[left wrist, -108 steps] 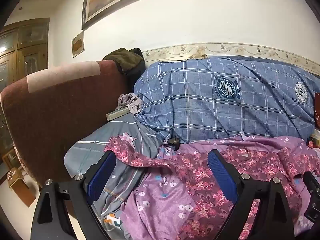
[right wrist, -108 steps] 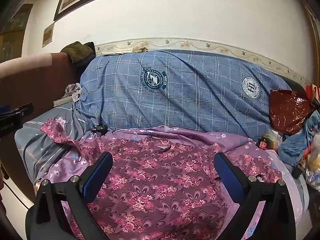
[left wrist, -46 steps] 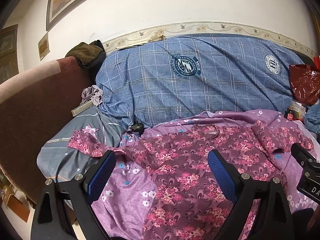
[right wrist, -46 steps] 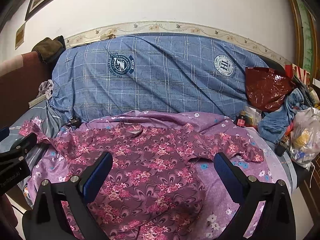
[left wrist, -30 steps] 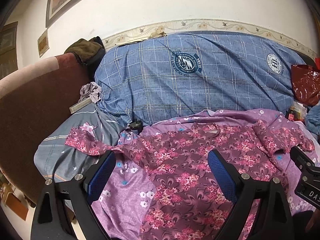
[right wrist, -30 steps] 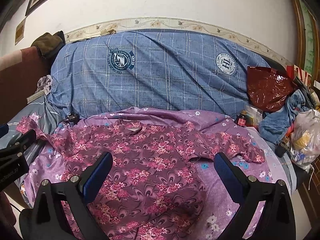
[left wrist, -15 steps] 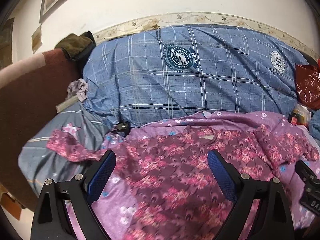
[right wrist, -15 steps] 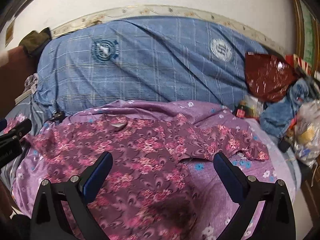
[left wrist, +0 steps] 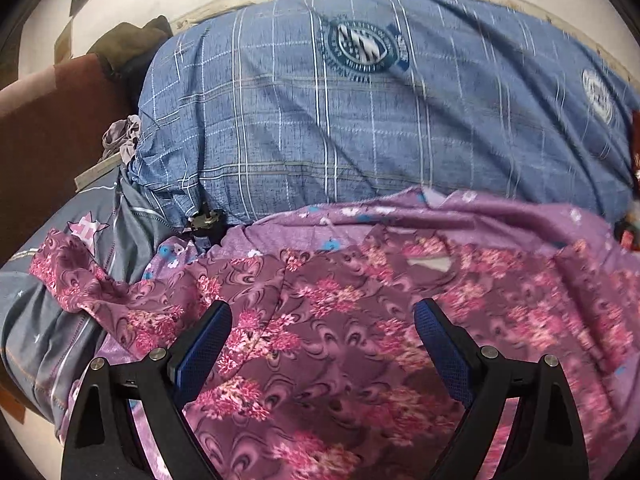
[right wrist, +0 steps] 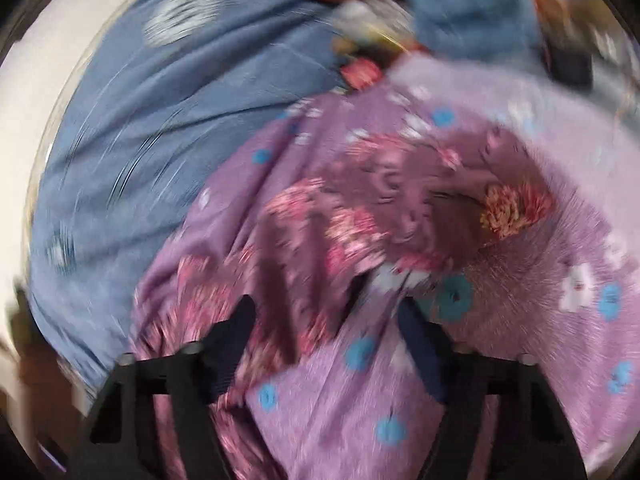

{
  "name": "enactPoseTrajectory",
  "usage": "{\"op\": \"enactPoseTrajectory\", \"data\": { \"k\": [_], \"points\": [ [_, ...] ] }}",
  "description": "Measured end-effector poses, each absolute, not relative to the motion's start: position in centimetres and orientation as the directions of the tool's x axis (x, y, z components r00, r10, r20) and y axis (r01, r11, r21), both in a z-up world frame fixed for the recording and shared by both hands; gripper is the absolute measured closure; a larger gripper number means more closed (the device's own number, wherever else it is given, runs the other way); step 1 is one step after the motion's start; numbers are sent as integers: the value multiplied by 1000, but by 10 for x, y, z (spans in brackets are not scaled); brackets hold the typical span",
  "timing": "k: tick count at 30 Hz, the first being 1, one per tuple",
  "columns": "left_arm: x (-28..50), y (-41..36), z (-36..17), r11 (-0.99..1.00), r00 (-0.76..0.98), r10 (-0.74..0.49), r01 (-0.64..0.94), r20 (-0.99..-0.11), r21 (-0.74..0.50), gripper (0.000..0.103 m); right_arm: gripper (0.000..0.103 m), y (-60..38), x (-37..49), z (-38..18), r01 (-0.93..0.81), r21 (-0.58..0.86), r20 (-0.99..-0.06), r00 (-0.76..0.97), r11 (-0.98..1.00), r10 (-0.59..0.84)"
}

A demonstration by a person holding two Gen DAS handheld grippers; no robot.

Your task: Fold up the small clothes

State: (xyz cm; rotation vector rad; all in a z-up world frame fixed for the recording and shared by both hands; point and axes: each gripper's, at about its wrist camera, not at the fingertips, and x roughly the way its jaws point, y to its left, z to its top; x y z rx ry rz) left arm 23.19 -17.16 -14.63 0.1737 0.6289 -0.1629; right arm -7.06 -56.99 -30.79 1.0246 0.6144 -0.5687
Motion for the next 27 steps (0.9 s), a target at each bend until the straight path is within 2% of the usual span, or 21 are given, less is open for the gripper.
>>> {"op": "enactPoseTrajectory", "data": {
  "k": [2, 6, 7, 8, 9, 10, 14, 19, 22, 24, 27],
  "points": [
    [238, -171, -158, 970, 800, -75, 197, -595, 141, 10, 49, -591, -71, -328, 678, 678, -681, 725, 286, -104],
    [245, -166, -170, 972, 807, -50, 174, -588, 156, 10, 55, -615, -77, -341, 636, 759, -615, 771, 143, -166],
    [248, -166, -172, 973, 810, -44, 168, -585, 158, 10, 62, -618, -78, -342, 632, 765, -609, 773, 126, -178],
    [252, -165, -174, 973, 808, -35, 162, -588, 165, 10, 81, -621, -79, -343, 638, 762, -613, 765, 107, -198],
    [256, -164, -175, 973, 802, -30, 160, -596, 165, 11, 95, -625, -79, -345, 654, 750, -626, 750, 98, -213],
    [258, -161, -174, 975, 800, -33, 157, -598, 156, 11, 99, -627, -80, -343, 675, 732, -642, 730, 95, -234],
    [259, -138, -162, 986, 816, -35, 121, -577, 111, 12, 99, -606, -77, -286, 720, 652, -606, 683, 239, -408],
    [258, -104, -151, 996, 836, 14, 39, -548, 83, 12, 99, -567, -57, -178, 649, 625, -408, 745, 433, -528],
    [258, -84, -147, 997, 837, 60, -21, -543, 78, 12, 99, -525, -24, -130, 581, 577, -341, 810, 574, -477],
    [262, -70, -146, 996, 827, 89, -60, -555, 70, 12, 99, -483, 15, -114, 510, 537, -351, 859, 672, -372],
    [267, -48, -147, 993, 807, 110, -107, -581, 40, 12, 99, -427, 65, -119, 415, 501, -393, 891, 760, -227]
  ]
}}
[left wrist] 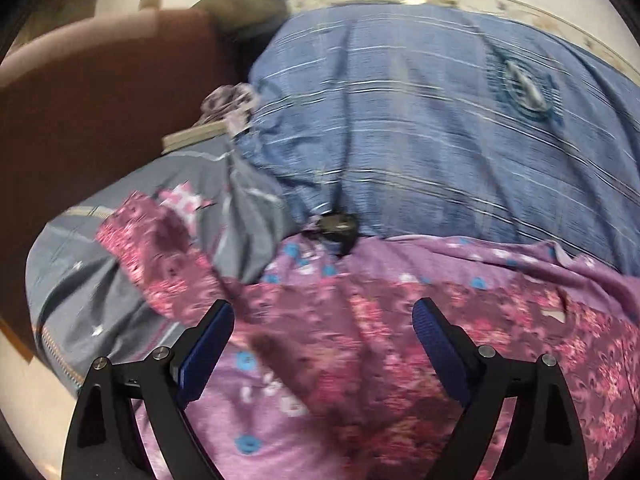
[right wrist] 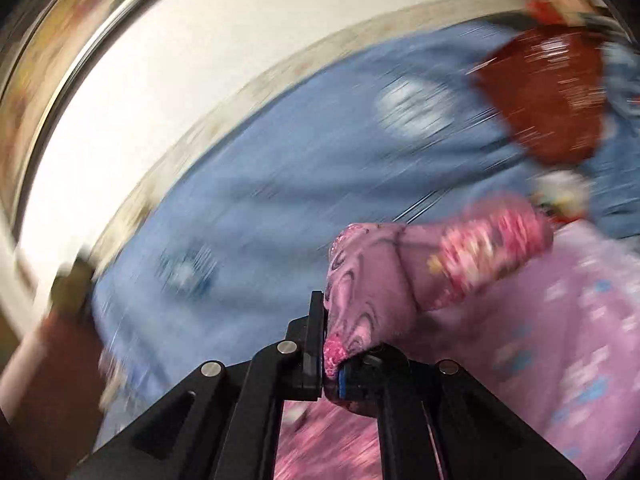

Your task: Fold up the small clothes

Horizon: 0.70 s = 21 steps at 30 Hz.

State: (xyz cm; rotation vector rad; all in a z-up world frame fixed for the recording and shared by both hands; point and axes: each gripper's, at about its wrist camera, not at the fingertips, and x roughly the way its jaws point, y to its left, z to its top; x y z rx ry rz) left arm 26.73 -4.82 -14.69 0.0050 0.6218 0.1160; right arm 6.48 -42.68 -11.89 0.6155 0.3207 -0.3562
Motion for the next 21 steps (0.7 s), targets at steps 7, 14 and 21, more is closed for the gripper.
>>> {"op": "enactPoseTrajectory", "data": {
  "k": [7, 14, 21],
  "points": [
    [275, -13, -147, 983, 794, 168, -180, -585, 38, 12, 97, -287, 182, -215, 273, 479, -605, 791, 835, 89],
    [287, 5, -149, 980, 786, 162, -197, -596, 6, 12, 39, -193, 221, -314, 198, 456, -780, 559, 868, 282],
    [278, -3, -144, 989, 810, 122, -150, -573, -1, 12, 28, -223, 169, -271, -13, 602, -619, 623, 798, 478]
  ]
}}
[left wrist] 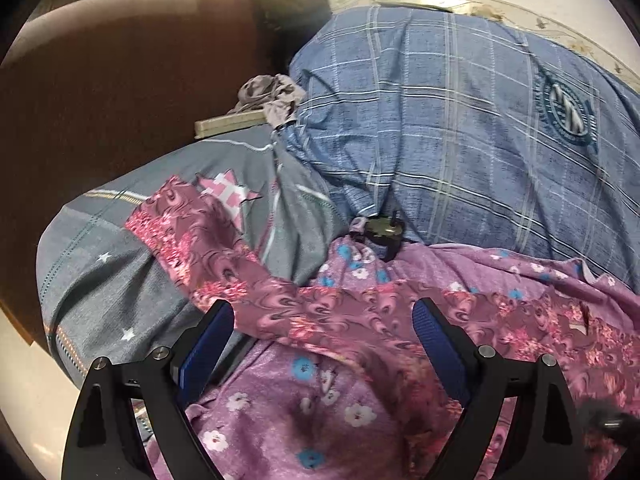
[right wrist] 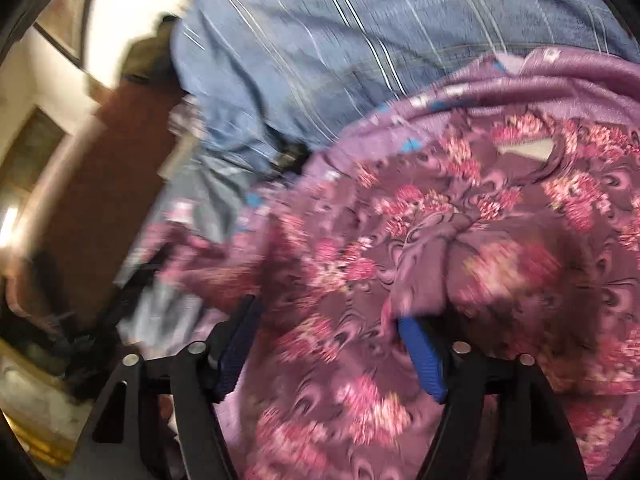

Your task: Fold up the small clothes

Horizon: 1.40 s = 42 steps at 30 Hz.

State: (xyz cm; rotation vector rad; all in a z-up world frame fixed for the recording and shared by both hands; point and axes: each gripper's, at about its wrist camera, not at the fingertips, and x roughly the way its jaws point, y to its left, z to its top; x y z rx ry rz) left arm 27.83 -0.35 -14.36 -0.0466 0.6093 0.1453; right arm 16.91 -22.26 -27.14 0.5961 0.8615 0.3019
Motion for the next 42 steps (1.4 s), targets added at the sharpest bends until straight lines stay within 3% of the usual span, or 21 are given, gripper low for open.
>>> {"op": "enactPoseTrajectory", "data": {
  "k": [6, 10, 11, 15, 19, 20, 24, 26, 28, 30, 31, 32, 36, 40, 42],
  "points": [
    [262, -36, -145, 997, 836, 71, -61, -544, 37, 12, 29, -274, 140, -247, -24, 687, -494, 718, 726, 491],
    [254, -61, -152, 997, 838, 24, 19, -545, 73, 12, 54, -312, 137, -272, 137, 713, -541, 731, 688, 416],
    [251, -70, -155, 995, 837, 15, 43, -546, 94, 12, 56, -322, 137, -281, 177, 731, -548, 729, 659, 411],
    [246, -94, -163, 981, 823, -5, 115, -568, 159, 12, 56, -340, 146, -319, 255, 818, -520, 711, 515, 474],
    [255, -81, -163, 991, 788, 11, 73, -615, 112, 12, 55, -317, 187, -324, 294, 819, -552, 636, 492, 539],
    [255, -69, -159, 995, 794, 29, 32, -607, 90, 12, 55, -305, 199, -315, 266, 825, -539, 633, 498, 555],
    [252, -28, -142, 992, 837, 118, -127, -535, 20, 12, 55, -264, 205, -248, -38, 857, -341, 708, 515, 619],
    [247, -2, -135, 977, 840, 168, -210, -517, -23, 12, 55, -249, 195, -225, -123, 816, -313, 727, 565, 611],
    [245, 24, -129, 965, 839, 188, -255, -510, -63, 12, 55, -233, 193, -225, -85, 722, -426, 728, 687, 537],
    [243, 51, -126, 937, 820, 224, -330, -526, -116, 12, 64, -229, 198, -241, -11, 681, -520, 697, 732, 494],
    [241, 68, -125, 914, 807, 244, -377, -538, -151, 12, 83, -227, 200, -255, 22, 677, -553, 674, 735, 490],
    [240, 78, -124, 895, 799, 254, -408, -545, -181, 12, 91, -223, 204, -269, 62, 662, -594, 652, 747, 472],
    [229, 124, -124, 787, 758, 333, -551, -561, -278, 12, 91, -203, 225, -322, 212, 524, -792, 477, 825, 381],
    [222, 148, -125, 722, 730, 338, -606, -595, -334, 12, 87, -166, 232, -283, 112, 452, -776, 539, 885, 328],
    [223, 156, -128, 702, 715, 327, -622, -618, -348, 12, 78, -139, 238, -253, 12, 434, -745, 568, 901, 351]
  ]
}}
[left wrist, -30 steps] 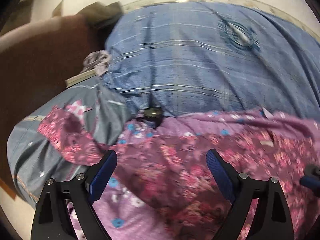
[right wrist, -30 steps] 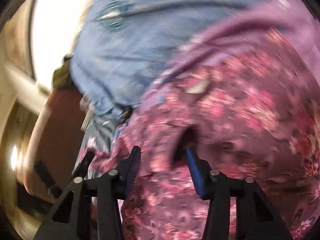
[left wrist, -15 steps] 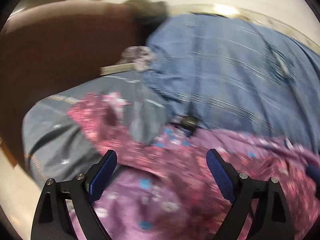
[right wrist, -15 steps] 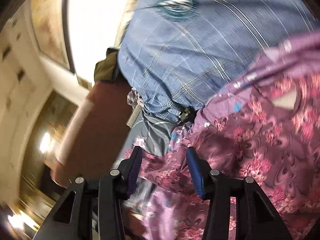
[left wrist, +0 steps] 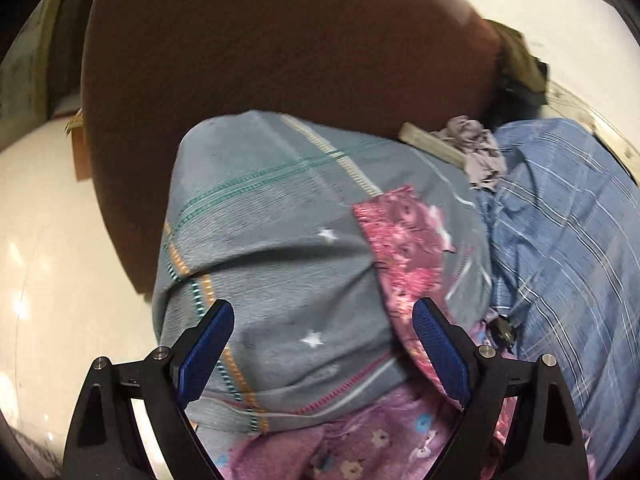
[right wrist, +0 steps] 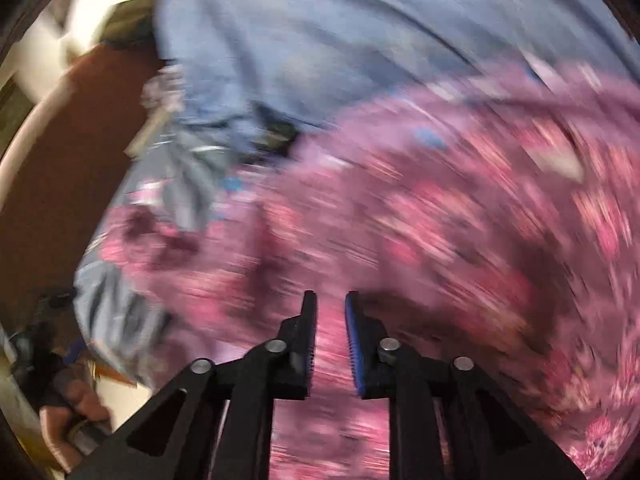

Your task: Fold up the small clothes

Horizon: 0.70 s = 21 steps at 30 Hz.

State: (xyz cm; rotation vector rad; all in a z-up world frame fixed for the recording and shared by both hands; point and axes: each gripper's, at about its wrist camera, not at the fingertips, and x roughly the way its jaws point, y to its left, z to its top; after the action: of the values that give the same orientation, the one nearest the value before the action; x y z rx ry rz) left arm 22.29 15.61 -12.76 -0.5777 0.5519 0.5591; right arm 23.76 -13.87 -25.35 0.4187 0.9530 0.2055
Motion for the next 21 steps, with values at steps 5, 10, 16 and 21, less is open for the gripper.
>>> {"op": "enactPoseTrajectory", "data": {
  "k": [5, 10, 16, 21],
  "points": [
    [226, 182, -129, 650, 704, 327, -652, -631, -390, 12, 48, -37, 244, -204, -290, 286, -734, 546, 913, 404],
    [260, 185, -144, 713, 702, 187, -578, -687, -397, 10, 52, 4, 235, -204, -334, 176, -723, 595, 926, 352],
    [284, 173, -150, 760, 732, -40, -420, -680, -497, 17, 53, -59, 218, -227, -181, 295, -702, 625, 938, 341],
    [304, 185, -178, 660, 678, -186, -449, -711, -602, 18, 53, -117, 198, -237, -94, 314, -701, 648, 945, 298]
  ]
}}
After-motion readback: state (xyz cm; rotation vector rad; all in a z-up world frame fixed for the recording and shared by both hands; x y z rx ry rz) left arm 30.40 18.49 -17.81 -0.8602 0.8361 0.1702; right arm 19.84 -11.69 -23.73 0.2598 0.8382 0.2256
